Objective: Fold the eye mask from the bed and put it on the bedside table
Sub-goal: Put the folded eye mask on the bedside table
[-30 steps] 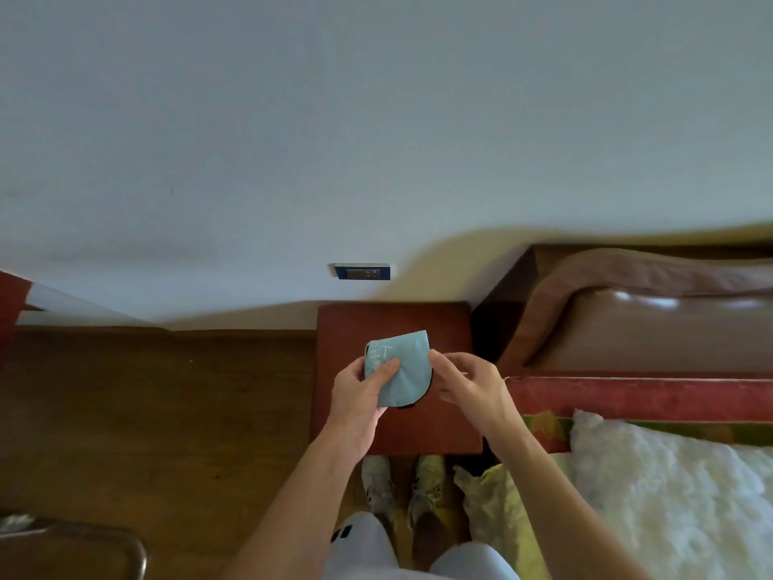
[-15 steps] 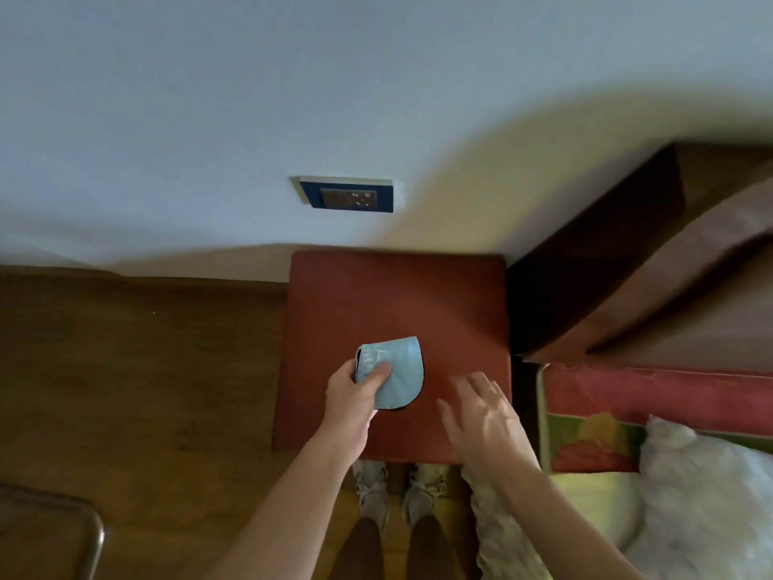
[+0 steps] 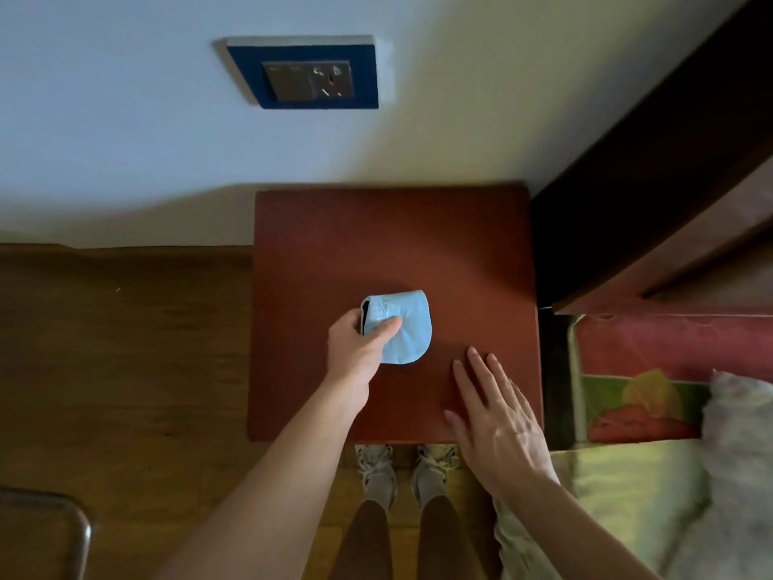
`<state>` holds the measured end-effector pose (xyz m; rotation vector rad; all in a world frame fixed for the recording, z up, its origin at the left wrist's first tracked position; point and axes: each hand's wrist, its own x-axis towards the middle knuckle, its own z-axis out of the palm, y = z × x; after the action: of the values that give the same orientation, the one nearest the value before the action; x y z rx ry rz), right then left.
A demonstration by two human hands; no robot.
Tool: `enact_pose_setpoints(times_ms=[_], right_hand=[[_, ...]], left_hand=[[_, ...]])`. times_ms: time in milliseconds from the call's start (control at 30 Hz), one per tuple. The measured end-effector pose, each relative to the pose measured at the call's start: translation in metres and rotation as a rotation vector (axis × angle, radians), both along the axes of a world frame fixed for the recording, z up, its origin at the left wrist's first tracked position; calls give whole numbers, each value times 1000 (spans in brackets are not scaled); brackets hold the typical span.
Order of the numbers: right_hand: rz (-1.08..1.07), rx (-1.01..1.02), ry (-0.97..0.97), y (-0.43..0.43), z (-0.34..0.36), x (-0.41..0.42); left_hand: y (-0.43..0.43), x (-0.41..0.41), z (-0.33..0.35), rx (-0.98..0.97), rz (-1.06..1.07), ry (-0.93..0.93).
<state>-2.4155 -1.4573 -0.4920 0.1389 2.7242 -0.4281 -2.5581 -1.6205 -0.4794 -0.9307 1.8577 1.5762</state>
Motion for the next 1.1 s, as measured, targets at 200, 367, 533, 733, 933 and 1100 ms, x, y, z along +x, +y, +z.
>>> enact_pose_setpoints(times_ms=[200,367,533,733,933,1100], right_hand=[[25,18,-58,2,-3,5],[41,10,-86,5,2,3],[53,19,-99,6,2,3],[45,29,-118,3,-1,10],[67,50,-164,3,-1,12],[80,17,-282,2,20,-6]], left_hand=[[12,4,-6,-253,-199,179],[-10,31,5,-704,-678,604],[-38,72,15,-737,-1339,745],[-40,70,7,-760,-1489,656],[-32,61,1,-736,-1470,618],[-28,48,18,-701,-1518,561]])
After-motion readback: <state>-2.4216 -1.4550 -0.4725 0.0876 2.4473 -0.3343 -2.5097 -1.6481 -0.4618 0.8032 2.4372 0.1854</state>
